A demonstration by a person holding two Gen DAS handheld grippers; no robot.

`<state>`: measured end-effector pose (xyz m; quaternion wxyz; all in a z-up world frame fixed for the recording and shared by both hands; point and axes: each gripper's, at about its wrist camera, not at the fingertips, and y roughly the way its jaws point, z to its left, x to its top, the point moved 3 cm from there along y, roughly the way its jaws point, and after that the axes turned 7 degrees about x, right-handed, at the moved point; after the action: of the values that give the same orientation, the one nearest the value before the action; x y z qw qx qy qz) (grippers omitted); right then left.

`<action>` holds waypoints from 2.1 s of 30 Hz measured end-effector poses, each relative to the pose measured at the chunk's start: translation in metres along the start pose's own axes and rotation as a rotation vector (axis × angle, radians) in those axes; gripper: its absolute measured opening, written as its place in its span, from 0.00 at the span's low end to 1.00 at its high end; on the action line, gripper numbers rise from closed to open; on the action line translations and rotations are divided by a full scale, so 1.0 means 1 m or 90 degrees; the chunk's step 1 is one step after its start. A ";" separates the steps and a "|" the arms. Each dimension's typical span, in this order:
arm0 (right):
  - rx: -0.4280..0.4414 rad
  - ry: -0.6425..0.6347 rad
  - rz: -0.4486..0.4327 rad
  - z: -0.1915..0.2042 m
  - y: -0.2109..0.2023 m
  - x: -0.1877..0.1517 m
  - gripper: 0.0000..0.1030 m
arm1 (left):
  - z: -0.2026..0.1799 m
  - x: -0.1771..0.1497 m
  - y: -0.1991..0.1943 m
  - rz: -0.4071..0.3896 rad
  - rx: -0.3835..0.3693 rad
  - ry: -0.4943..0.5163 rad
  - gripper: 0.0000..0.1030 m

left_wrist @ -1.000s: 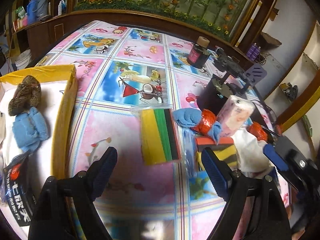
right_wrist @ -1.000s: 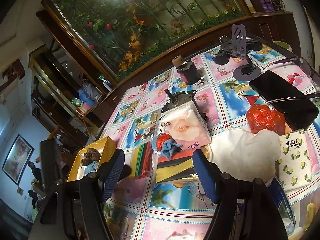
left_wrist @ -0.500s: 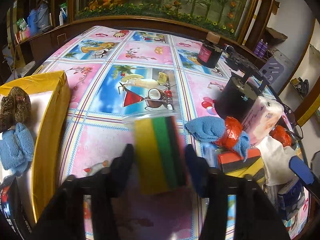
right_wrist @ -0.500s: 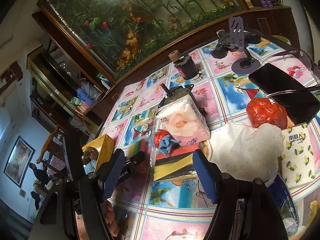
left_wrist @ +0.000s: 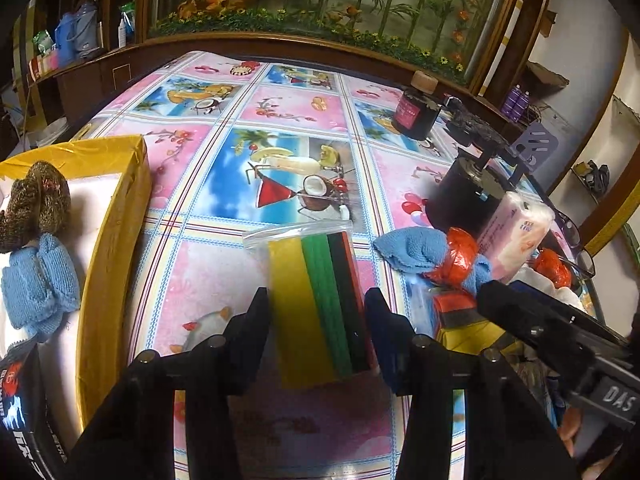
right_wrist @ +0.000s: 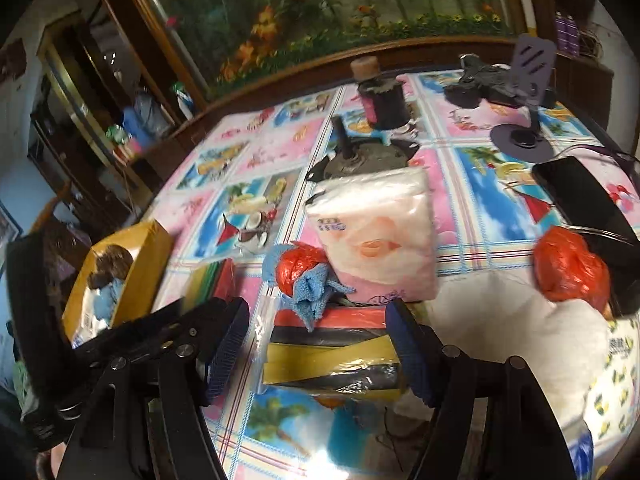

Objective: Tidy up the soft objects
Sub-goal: 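Reach the left tool to the yellow-green sponge pack and close on it, then grasp the black-yellow-red striped sponge pack with the right tool while the left holds its pack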

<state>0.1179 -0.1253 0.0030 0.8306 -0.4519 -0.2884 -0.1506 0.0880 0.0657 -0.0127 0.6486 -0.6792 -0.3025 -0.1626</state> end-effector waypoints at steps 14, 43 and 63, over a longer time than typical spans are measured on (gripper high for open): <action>0.194 0.080 0.069 -0.003 -0.014 -0.018 0.75 | 0.009 0.001 0.003 -0.003 0.027 -0.014 0.45; -0.001 -0.178 0.124 0.044 0.017 -0.045 0.51 | 0.016 0.002 0.003 -0.007 0.034 -0.028 0.45; 0.017 -0.057 -0.022 0.017 -0.030 -0.015 0.47 | 0.003 0.002 -0.006 -0.021 -0.042 -0.030 0.44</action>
<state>0.0846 -0.1275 0.0206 0.8201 -0.4422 -0.3349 -0.1406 0.0851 0.0690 -0.0077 0.6160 -0.6987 -0.3232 -0.1670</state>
